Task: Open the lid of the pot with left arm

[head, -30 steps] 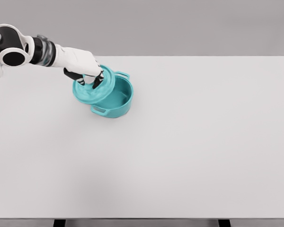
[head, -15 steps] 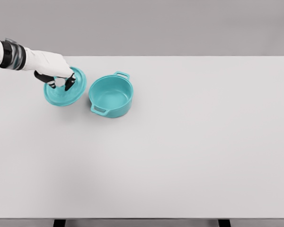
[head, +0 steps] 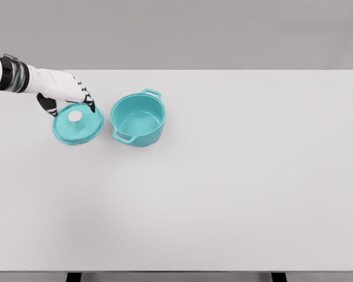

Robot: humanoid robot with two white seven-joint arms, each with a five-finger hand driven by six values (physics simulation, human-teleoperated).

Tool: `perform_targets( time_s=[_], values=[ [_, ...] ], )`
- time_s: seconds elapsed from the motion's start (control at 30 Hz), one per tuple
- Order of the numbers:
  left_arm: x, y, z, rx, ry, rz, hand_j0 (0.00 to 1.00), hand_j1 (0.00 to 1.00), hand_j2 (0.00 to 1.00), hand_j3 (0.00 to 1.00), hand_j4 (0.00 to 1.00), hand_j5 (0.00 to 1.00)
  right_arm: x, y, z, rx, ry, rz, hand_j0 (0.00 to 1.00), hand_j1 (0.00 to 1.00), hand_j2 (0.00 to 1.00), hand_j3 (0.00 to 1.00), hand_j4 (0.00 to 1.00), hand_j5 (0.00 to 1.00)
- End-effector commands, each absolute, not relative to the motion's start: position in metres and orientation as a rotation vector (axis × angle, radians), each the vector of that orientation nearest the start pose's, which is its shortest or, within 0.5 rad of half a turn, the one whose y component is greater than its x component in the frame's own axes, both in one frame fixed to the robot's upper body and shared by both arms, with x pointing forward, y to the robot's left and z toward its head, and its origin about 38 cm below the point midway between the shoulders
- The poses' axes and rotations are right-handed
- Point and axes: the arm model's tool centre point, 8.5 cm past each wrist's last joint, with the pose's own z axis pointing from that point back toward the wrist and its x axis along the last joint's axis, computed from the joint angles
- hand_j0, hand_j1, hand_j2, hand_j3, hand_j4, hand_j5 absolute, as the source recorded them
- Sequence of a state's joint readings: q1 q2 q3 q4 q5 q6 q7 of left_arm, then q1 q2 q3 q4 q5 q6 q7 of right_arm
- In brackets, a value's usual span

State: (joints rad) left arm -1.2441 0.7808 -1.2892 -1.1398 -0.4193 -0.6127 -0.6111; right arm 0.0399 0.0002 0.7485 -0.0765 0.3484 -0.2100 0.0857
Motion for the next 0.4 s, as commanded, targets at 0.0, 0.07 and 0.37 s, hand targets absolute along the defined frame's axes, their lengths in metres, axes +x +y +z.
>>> perform_targets(
  time_s=[0.0, 0.07, 0.37],
  values=[
    [0.505, 0.302, 0.246, -0.691, 1.197, 3.373, 1.0, 1.0, 1.0, 1.0, 1.0, 1.0, -0.001, -0.23, -0.263, 0.152, -0.137, 1.104, 1.0, 1.0, 1.0, 1.0, 1.0, 1.0],
    [0.504, 0.314, 0.253, -0.722, 1.224, 3.382, 1.0, 1.0, 1.0, 1.0, 1.0, 1.0, -0.001, -0.23, -0.263, 0.152, -0.137, 1.104, 1.0, 1.0, 1.0, 1.0, 1.0, 1.0],
    [0.511, 0.378, 0.261, -0.903, 1.254, 3.512, 1.0, 1.0, 1.0, 1.0, 1.0, 1.0, -0.001, -0.23, -0.263, 0.152, -0.137, 1.104, 1.0, 1.0, 1.0, 1.0, 1.0, 1.0]
  ],
)
